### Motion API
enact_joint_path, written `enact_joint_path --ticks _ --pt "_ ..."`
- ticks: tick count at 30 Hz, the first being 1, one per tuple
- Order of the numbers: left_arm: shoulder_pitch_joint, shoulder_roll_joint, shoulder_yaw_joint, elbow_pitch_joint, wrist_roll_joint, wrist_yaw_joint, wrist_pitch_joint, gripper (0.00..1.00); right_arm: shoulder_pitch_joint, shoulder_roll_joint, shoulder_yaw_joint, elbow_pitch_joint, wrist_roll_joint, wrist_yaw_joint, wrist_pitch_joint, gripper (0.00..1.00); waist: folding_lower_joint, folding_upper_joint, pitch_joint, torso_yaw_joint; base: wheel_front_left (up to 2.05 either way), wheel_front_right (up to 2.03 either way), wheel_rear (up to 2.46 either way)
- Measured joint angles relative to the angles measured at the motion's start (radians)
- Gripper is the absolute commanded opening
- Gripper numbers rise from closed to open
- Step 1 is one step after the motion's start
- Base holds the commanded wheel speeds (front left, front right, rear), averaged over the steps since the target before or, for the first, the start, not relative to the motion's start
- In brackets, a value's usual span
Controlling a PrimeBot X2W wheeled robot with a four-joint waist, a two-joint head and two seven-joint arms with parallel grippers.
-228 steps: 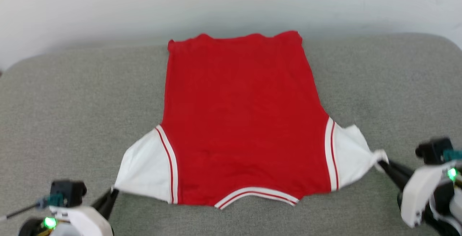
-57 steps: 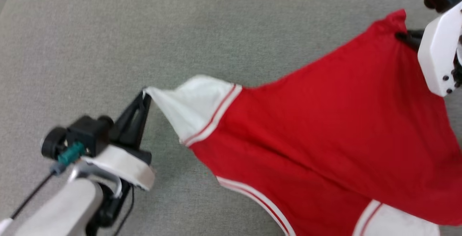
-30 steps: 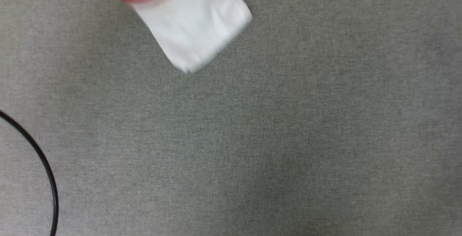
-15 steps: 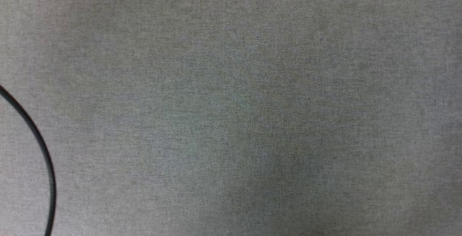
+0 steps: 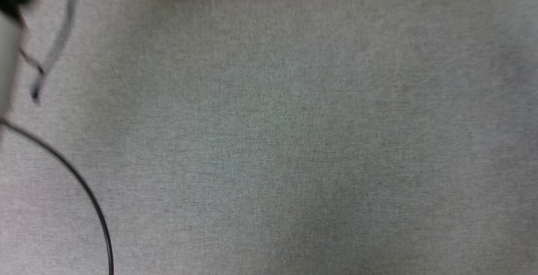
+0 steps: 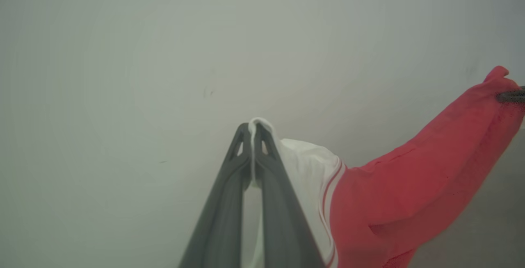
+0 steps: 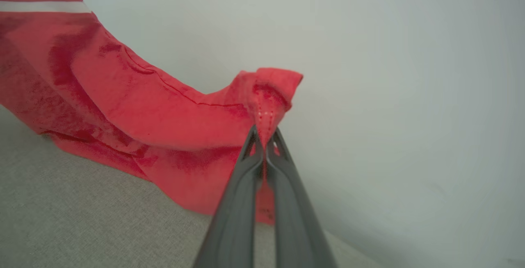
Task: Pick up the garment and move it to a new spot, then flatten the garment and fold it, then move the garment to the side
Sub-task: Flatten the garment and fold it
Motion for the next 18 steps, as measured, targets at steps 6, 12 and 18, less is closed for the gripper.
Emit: enact_joint_path --ticks 6,12,18 --pt "0.32 0.035 0.001 -0.136 -0.057 0.074 -0.018 0.0 0.202 -0.049 0.089 -0.047 0.076 0.0 -0.046 0.0 -0.0001 0.0 -0.085 -0.005 0.0 0.0 0.0" --pt "0.673 0.104 -0.009 -0.342 -0.114 0.188 -0.007 0.0 0.395 -0.12 0.172 -0.092 0.17 0.0 -0.068 0.0 -0.0002 0.0 -0.181 -0.009 0.0 0.0 0.0" --pt "0.961 0.149 -0.041 -0.509 -0.161 0.283 0.011 0.0 0.579 -0.189 0.198 -0.128 0.254 0.0 -0.108 0.0 -0.0002 0.0 -0.272 -0.009 0.0 0.0 0.0"
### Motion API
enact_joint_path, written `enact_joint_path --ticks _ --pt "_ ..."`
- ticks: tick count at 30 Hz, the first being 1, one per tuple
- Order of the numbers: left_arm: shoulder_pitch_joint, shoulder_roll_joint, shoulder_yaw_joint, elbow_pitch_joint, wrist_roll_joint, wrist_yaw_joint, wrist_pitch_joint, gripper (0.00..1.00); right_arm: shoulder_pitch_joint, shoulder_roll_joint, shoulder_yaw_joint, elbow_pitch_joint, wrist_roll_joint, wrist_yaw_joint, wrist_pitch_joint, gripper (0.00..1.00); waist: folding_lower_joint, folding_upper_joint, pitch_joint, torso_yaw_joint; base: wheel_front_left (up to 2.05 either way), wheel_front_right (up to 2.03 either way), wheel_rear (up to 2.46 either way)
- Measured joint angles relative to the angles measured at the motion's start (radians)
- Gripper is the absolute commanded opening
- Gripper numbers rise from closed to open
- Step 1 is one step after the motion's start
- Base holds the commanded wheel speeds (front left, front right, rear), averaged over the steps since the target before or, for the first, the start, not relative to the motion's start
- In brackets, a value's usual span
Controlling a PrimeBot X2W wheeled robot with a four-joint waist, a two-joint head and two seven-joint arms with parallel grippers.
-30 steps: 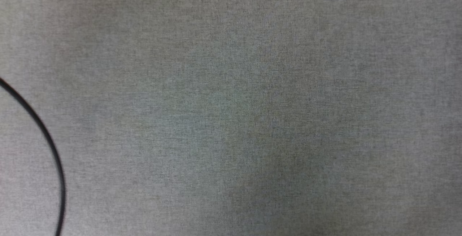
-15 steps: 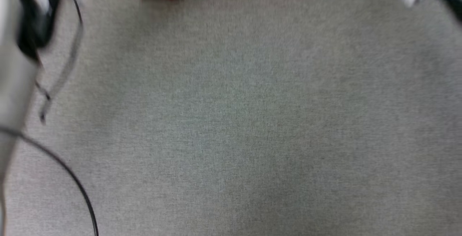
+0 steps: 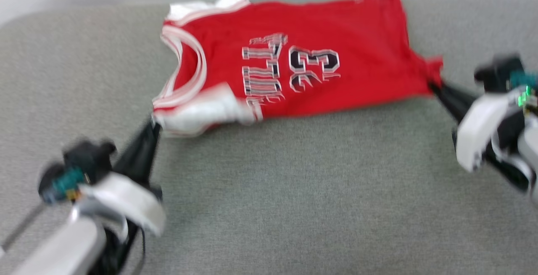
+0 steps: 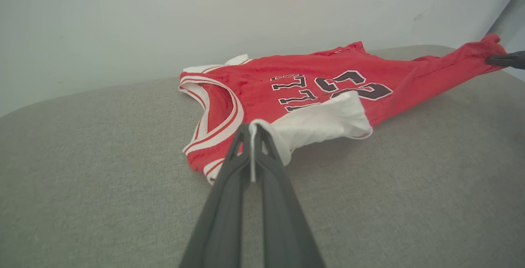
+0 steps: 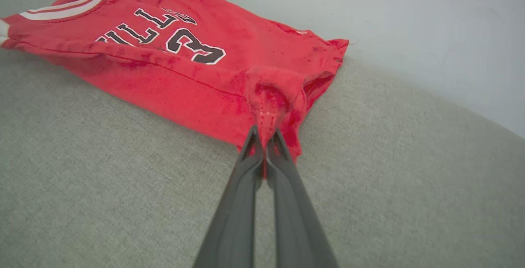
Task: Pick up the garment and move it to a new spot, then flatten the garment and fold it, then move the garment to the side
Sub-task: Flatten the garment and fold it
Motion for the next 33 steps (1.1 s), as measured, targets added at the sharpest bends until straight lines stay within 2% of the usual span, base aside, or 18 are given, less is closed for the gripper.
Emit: enact_joint_path --ticks 8,19,26,33 --pt "0.283 0.032 -0.052 -0.109 -0.058 0.088 0.018 0.0 0.257 -0.076 0.009 -0.067 0.062 0.0 -0.047 0.0 -0.0001 0.0 -0.112 0.013 0.0 0.0 0.0" --pt "0.554 0.036 -0.079 -0.142 -0.155 0.135 -0.009 0.0 0.568 -0.127 -0.022 -0.128 0.056 0.0 -0.078 0.0 -0.0002 0.0 -0.221 0.012 0.0 0.0 0.0" --pt "0.58 0.037 -0.077 -0.142 -0.154 0.135 -0.021 0.0 0.63 -0.132 -0.105 -0.179 0.02 0.0 -0.057 0.0 -0.0002 0.0 -0.229 0.007 0.0 0.0 0.0" --pt "0.445 0.07 -0.056 -0.133 -0.087 0.106 -0.009 0.0 0.644 -0.094 -0.241 -0.235 -0.025 0.0 -0.031 0.0 0.0001 0.0 -0.205 0.009 0.0 0.0 0.0"
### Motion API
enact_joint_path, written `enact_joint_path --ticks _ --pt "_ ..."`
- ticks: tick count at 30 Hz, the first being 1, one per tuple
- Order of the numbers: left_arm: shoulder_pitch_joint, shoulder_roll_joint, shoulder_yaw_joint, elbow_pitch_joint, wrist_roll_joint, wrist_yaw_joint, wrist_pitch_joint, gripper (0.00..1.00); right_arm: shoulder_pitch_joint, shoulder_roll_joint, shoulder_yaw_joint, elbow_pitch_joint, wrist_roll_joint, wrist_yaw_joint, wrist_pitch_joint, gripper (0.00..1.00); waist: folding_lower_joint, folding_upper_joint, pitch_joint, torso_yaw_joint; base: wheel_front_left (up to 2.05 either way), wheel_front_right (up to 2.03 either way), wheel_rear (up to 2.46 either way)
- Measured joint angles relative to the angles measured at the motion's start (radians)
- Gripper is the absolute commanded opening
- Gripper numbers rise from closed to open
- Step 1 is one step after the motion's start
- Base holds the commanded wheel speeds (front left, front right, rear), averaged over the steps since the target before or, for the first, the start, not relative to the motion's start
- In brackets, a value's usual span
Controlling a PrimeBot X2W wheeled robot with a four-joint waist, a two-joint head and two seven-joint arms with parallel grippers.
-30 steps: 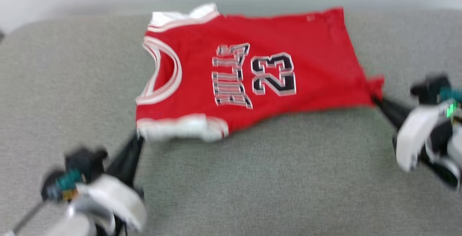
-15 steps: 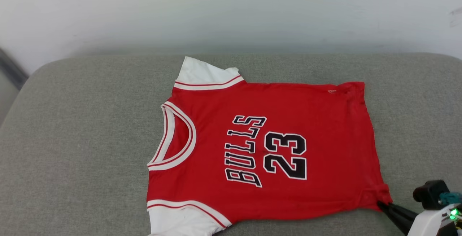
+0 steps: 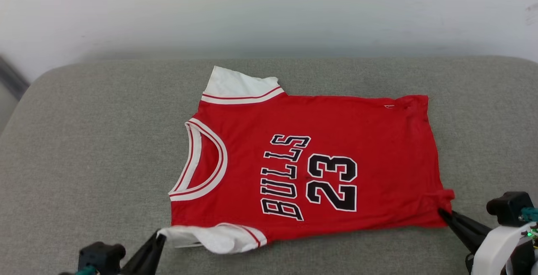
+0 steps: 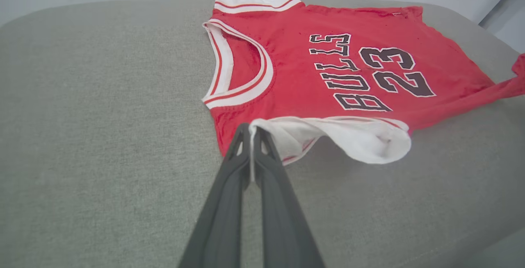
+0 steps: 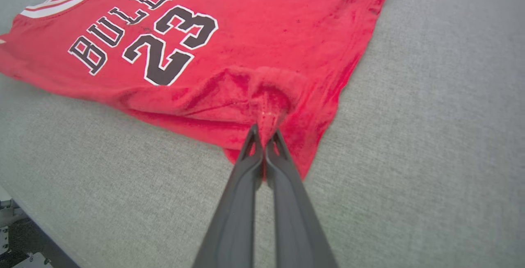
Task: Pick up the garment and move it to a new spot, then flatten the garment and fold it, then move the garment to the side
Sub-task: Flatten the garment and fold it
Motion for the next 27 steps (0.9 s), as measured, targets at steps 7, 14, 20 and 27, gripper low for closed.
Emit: enact_joint_path --ticks 7,14,20,27 --pt "-0.184 0.025 0.025 0.025 0.044 -0.051 0.048 0.0 -0.002 0.032 -0.114 -0.074 -0.058 0.0 0.063 0.0 0.0001 0.0 0.059 -0.024 0.0 0.0 0.0" --pt "-0.362 -0.005 0.03 0.131 0.067 -0.119 0.084 0.0 -0.009 0.066 -0.212 -0.109 -0.103 0.0 0.117 0.0 0.0002 0.0 0.151 -0.049 0.0 0.0 0.0" --pt "-0.462 -0.052 0.013 0.291 0.087 -0.166 0.085 0.0 -0.03 0.108 -0.225 -0.116 -0.128 0.0 0.167 0.0 0.0003 0.0 0.232 -0.07 0.0 0.0 0.0" --pt "-0.523 -0.104 -0.014 0.488 0.087 -0.233 0.074 0.0 -0.069 0.137 -0.221 -0.073 -0.142 0.001 0.193 0.0 0.0003 0.0 0.299 -0.088 0.0 0.0 0.0"
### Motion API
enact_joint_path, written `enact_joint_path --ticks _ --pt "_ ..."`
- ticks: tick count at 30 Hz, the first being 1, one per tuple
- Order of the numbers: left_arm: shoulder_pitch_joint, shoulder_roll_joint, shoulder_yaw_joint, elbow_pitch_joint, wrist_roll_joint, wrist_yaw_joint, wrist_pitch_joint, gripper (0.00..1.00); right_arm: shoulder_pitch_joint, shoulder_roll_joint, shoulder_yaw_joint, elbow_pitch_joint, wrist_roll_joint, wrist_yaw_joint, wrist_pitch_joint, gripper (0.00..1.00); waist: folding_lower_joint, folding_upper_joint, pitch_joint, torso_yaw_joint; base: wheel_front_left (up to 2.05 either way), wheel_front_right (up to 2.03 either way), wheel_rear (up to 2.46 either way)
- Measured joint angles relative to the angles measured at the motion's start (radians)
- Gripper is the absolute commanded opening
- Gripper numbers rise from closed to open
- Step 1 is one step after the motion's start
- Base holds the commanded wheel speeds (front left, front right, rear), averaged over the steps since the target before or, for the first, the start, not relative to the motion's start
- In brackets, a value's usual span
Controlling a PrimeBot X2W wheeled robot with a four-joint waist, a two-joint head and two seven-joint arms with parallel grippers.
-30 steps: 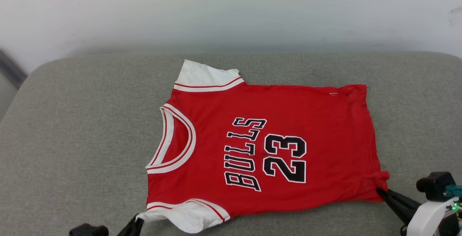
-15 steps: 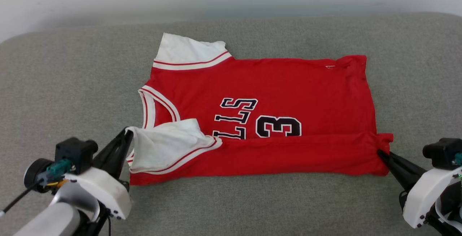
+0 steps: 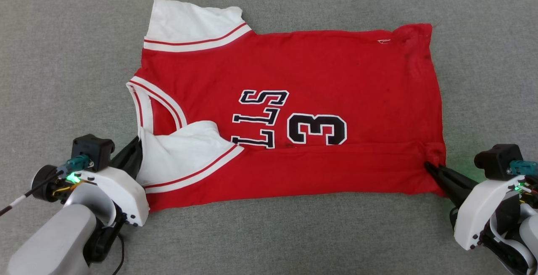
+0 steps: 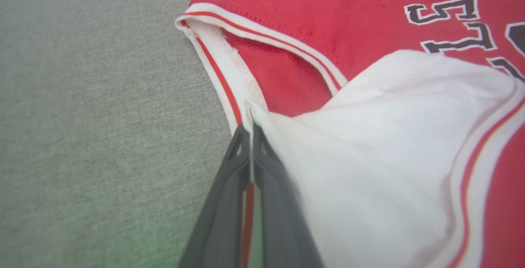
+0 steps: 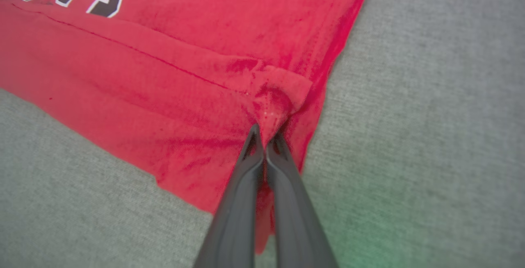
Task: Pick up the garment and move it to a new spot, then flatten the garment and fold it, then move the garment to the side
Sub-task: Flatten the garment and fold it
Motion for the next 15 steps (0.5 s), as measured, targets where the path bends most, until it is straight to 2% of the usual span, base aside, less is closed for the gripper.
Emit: enact_joint_path --ticks 4,5,6,7,8,12,15 --pt "-0.033 -0.029 -0.016 0.069 0.006 -0.033 -0.004 0.0 -0.012 0.002 0.003 0.012 0.002 0.0 0.007 0.0 -0.0001 0.0 0.004 0.006 0.0 0.0 0.0" --pt "-0.037 -0.035 -0.018 0.081 0.006 -0.038 -0.005 0.36 -0.012 0.002 0.001 0.013 0.007 0.0 0.008 0.14 -0.0001 0.0 0.0 0.008 0.0 0.0 0.0" --pt "-0.042 -0.038 -0.021 0.092 0.006 -0.043 -0.005 1.0 -0.012 0.003 0.0 0.012 0.01 0.0 0.01 0.41 -0.0001 0.0 -0.006 0.011 0.0 0.0 0.0" --pt "-0.047 -0.041 -0.022 0.101 0.006 -0.051 -0.006 1.0 -0.009 0.002 -0.002 0.009 0.01 0.0 0.012 0.91 -0.0001 0.0 -0.013 0.014 0.0 0.0 0.0" --pt "-0.052 -0.042 -0.022 0.105 0.005 -0.052 -0.009 1.0 -0.005 0.002 -0.006 0.003 0.01 0.0 0.015 1.0 -0.0001 0.0 -0.021 0.016 0.0 0.0 0.0" --pt "-0.066 -0.02 -0.016 0.087 -0.004 -0.061 0.015 1.0 0.016 -0.001 -0.04 -0.047 0.012 -0.001 0.016 1.0 -0.0001 0.0 -0.06 0.028 0.0 0.0 0.0" --pt "-0.096 0.026 -0.014 0.03 -0.004 -0.064 0.077 1.0 0.038 -0.007 -0.072 -0.089 0.001 -0.001 0.025 1.0 -0.0001 0.0 -0.085 0.04 0.0 0.0 0.0"
